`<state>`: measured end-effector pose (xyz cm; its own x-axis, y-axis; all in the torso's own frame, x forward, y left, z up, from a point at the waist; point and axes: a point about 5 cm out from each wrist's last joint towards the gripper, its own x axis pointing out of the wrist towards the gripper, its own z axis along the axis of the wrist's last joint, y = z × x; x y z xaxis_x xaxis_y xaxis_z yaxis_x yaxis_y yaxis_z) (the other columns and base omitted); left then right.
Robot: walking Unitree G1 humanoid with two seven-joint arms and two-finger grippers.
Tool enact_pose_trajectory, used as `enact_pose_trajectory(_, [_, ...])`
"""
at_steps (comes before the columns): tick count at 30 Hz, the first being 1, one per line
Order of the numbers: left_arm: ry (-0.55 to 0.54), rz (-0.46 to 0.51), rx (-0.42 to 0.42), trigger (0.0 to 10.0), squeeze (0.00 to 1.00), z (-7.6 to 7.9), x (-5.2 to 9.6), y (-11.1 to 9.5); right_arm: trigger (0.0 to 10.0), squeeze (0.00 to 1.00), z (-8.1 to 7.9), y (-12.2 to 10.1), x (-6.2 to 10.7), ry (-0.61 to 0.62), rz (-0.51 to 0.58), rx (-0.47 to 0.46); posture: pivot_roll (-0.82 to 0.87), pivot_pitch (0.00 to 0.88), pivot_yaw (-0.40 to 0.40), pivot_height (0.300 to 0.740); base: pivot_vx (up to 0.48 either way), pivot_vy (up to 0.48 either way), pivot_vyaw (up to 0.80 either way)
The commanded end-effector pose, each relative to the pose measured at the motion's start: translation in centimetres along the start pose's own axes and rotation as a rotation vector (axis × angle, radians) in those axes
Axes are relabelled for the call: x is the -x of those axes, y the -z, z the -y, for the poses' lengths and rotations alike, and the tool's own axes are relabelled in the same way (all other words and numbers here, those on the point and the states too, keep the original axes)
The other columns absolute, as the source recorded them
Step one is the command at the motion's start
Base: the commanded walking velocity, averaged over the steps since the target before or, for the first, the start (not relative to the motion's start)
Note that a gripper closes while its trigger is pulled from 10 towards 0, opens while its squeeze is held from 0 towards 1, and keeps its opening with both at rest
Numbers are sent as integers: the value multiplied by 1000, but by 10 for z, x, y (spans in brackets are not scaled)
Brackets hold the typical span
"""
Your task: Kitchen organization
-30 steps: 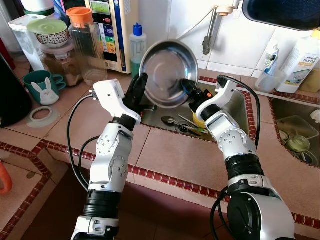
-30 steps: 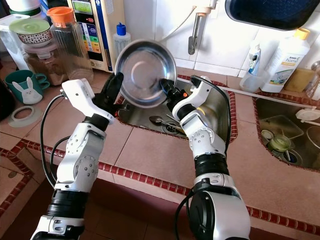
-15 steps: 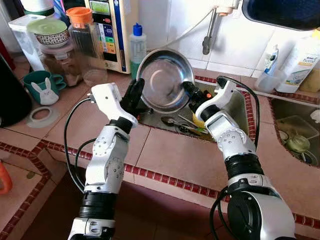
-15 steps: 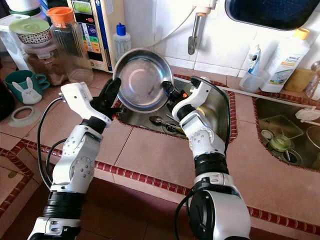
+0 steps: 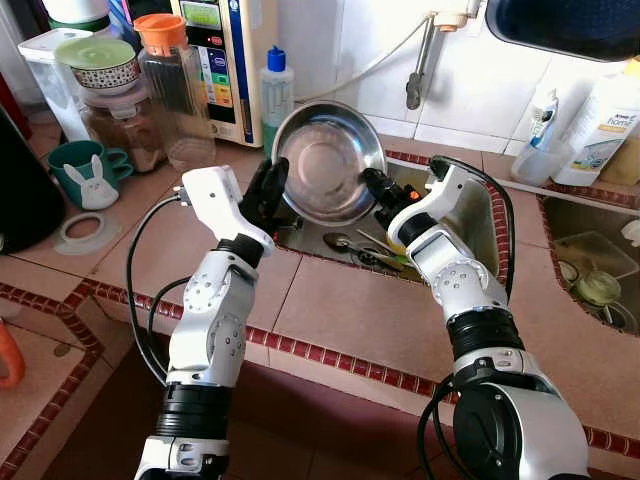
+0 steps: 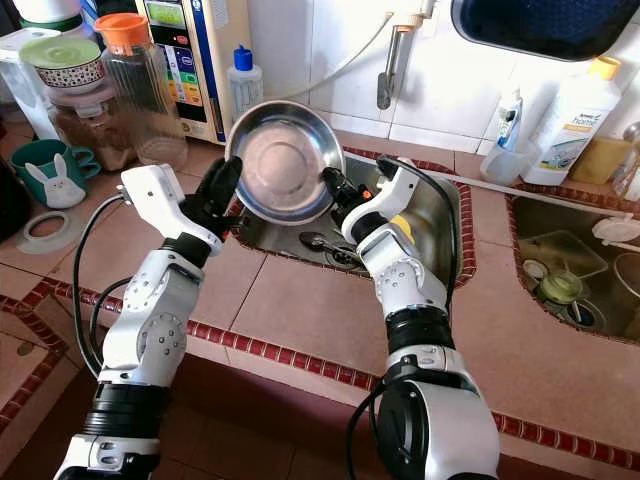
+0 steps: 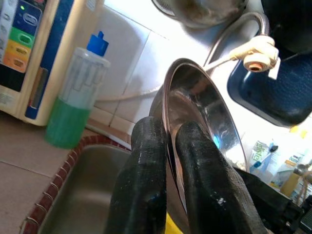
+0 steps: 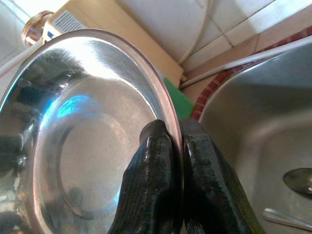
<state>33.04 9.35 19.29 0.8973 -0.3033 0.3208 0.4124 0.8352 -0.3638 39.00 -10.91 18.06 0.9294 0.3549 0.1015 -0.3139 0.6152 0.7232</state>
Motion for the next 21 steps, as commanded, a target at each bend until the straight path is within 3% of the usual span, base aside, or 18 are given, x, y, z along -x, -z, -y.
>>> enact_pose_trajectory(1, [43,-43,-3,10000,1000,8,2,8,0,0,-4,-9,-4,8,38,0,87,44,-23,740,0,0,0])
enact_pose_trajectory(5, [39,-53,-7,10000,1000,7,3,10,0,0,-3,-9,-4,18,40,2,91,49,-21,740,0,0,0])
enact_pose_trajectory(11, [47,-88,-16,10000,1000,7,7,12,0,0,8,-11,-3,127,89,61,102,55,-14,740,0,0,0])
enact_pose_trajectory(21, [37,-142,-56,10000,1000,5,26,18,0,0,37,-13,4,358,120,206,140,56,-10,740,0,0,0])
